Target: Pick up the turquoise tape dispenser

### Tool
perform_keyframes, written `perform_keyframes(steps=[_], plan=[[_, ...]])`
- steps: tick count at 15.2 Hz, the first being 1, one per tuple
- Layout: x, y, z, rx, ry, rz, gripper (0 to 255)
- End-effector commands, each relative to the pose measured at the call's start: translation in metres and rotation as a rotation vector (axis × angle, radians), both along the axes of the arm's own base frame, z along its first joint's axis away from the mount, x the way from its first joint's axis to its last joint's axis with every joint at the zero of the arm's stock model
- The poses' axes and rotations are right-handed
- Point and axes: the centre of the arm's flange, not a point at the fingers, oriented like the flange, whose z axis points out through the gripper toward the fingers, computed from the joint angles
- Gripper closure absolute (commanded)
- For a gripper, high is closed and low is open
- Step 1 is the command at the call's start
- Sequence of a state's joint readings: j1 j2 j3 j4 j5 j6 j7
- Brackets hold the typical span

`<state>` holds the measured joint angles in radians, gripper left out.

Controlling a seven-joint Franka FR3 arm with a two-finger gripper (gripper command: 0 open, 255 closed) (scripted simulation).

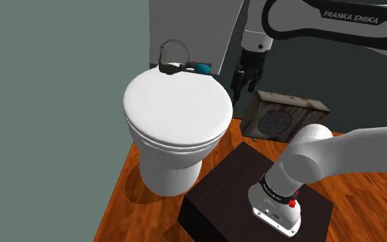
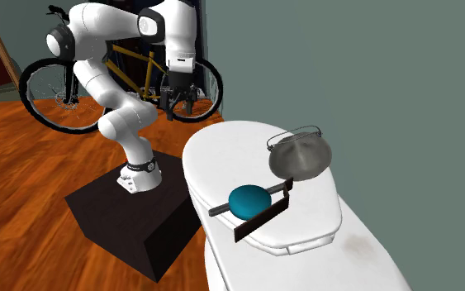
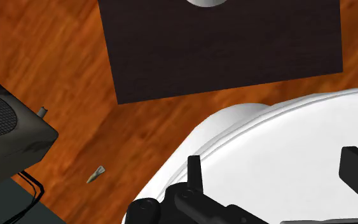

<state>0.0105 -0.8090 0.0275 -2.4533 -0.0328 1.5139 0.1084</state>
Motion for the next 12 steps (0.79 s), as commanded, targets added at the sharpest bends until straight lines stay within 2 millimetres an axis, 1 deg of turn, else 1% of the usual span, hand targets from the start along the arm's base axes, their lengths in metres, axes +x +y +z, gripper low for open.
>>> perform_keyframes(steps=[1,7,12], plan=[[0.000,0.000,0.000,0.000,0.000,0.000,0],[0.049,-0.053,-0.011,0.008,-0.030,0.199,0],[0.097,-0.089,-0.020,0.014,-0.054,0.365,0]])
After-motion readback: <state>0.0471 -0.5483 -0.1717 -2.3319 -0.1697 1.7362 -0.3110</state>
